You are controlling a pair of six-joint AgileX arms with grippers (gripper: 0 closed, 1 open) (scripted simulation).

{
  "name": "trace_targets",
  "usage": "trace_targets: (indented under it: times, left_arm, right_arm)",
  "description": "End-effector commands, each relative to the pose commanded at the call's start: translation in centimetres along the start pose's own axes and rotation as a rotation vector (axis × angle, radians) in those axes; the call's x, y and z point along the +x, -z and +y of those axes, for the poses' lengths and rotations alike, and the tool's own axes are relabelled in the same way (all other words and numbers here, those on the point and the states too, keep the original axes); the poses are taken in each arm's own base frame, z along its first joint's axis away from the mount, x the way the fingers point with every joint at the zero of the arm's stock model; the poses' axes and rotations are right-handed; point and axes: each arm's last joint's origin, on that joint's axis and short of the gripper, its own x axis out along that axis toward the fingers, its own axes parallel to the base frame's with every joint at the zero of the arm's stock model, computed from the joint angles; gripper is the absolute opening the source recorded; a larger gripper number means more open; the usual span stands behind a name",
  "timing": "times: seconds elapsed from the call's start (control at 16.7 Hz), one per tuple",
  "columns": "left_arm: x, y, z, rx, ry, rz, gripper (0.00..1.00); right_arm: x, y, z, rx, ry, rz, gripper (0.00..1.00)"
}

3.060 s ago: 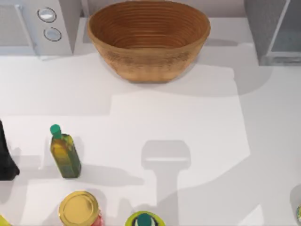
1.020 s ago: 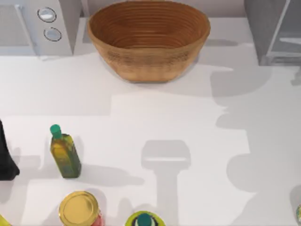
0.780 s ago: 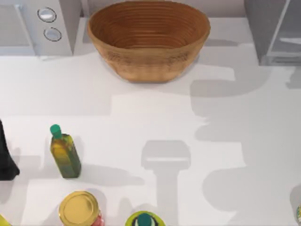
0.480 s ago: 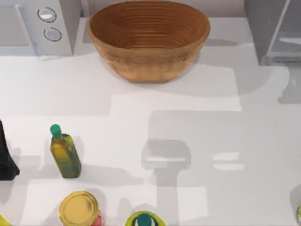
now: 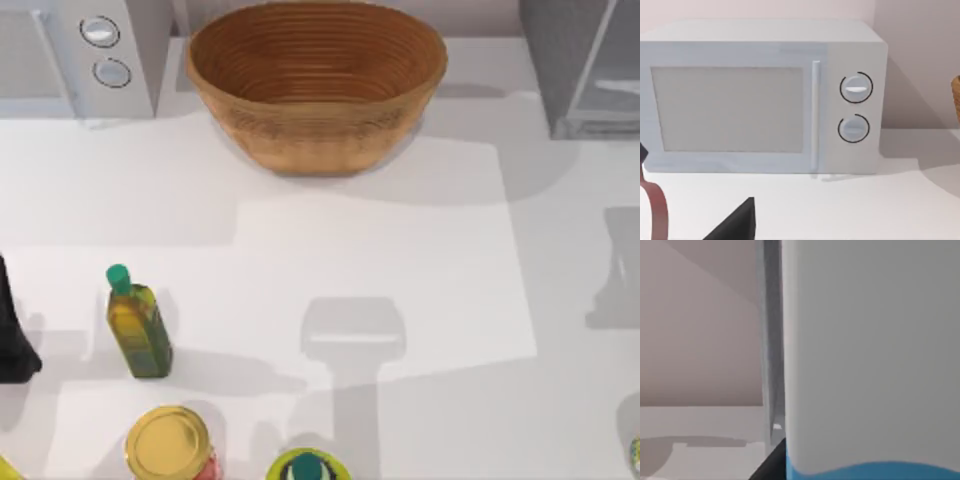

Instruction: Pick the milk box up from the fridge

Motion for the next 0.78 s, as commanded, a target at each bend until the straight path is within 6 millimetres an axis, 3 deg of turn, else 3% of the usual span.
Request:
trace_targets:
  times: [0.18, 0.36, 0.78]
  left_arm:
    - [0.0, 0.0, 0.0, 0.0, 0.0, 0.0, 1.0]
    - [0.0, 0.0, 0.0, 0.0, 0.0, 0.0, 1.0]
    - [0.0, 0.0, 0.0, 0.0, 0.0, 0.0, 1.0]
  right_arm:
    - [-2.0, 2.4, 0.5, 0.001, -0.004, 0.003, 0.0]
    - [-2.8, 4.2, 0.7, -0.001, -0.007, 0.012, 0.0]
    - [-3.0, 4.7, 0.7, 0.0, -0.006, 0.016, 0.0]
